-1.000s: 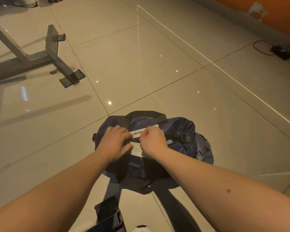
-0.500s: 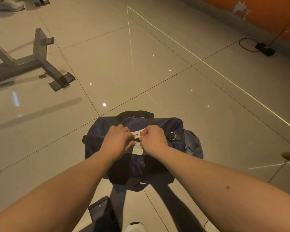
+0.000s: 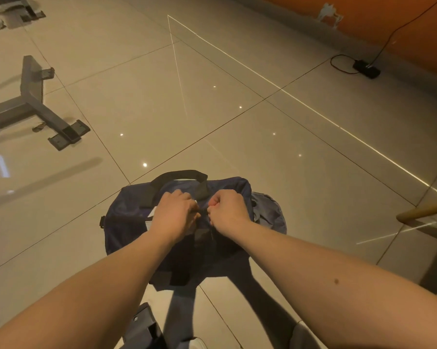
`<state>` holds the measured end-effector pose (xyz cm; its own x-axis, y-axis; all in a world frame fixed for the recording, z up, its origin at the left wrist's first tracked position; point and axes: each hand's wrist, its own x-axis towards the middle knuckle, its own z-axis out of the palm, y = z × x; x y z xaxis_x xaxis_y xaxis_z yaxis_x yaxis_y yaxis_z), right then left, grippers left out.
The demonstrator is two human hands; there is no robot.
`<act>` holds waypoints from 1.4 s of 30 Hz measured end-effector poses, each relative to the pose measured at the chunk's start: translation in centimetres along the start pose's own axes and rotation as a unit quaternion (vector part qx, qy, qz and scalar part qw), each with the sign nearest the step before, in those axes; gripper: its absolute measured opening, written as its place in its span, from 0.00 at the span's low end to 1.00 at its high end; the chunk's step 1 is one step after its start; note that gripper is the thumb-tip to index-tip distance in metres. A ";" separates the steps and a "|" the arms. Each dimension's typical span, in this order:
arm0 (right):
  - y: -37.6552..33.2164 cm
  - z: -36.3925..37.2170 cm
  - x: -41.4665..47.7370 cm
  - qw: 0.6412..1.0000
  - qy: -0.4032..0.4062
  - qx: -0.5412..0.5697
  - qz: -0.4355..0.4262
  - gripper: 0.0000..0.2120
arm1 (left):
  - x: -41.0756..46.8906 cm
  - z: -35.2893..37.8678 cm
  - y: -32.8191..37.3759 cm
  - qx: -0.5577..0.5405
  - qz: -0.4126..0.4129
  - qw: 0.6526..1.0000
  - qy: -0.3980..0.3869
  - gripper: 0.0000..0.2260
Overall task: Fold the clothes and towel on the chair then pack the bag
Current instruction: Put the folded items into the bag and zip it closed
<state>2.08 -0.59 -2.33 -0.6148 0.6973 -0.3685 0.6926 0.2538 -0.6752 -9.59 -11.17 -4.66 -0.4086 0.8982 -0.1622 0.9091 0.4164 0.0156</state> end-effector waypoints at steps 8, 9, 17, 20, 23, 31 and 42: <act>3.3 -2.8 0.4 0.998 0.034 0.040 0.042 0.09 | 0.1 0.0 0.3 0.039 -0.041 0.998 -0.017 0.11; 3.6 -3.2 0.4 0.997 0.040 0.047 0.041 0.09 | 0.2 0.0 0.4 0.039 -0.047 0.998 -0.020 0.11; 6.3 -5.3 0.7 0.994 0.068 0.065 0.058 0.06 | 0.5 -0.6 1.2 0.032 -0.081 0.996 -0.031 0.12; 6.9 -5.6 0.7 0.995 0.065 0.057 0.054 0.06 | 0.7 -0.6 1.7 0.014 -0.102 0.994 -0.043 0.12; 7.9 -5.0 0.5 0.985 0.062 0.148 0.066 0.08 | 0.4 -1.2 3.2 -0.054 -0.151 0.987 -0.015 0.12; 12.7 -3.5 0.3 0.953 0.007 0.234 0.192 0.20 | -1.0 0.4 13.6 -0.152 -0.243 0.954 -0.090 0.33; 16.3 -1.1 2.5 0.941 -0.075 0.278 0.178 0.19 | 1.2 5.3 17.0 -0.190 -0.304 0.932 -0.048 0.38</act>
<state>12.23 6.05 -13.51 -0.4566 0.5596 -0.6917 0.5854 -0.3965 -0.7072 5.83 -3.75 -9.87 -0.8130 0.4707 -0.3427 0.4098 0.8807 0.2375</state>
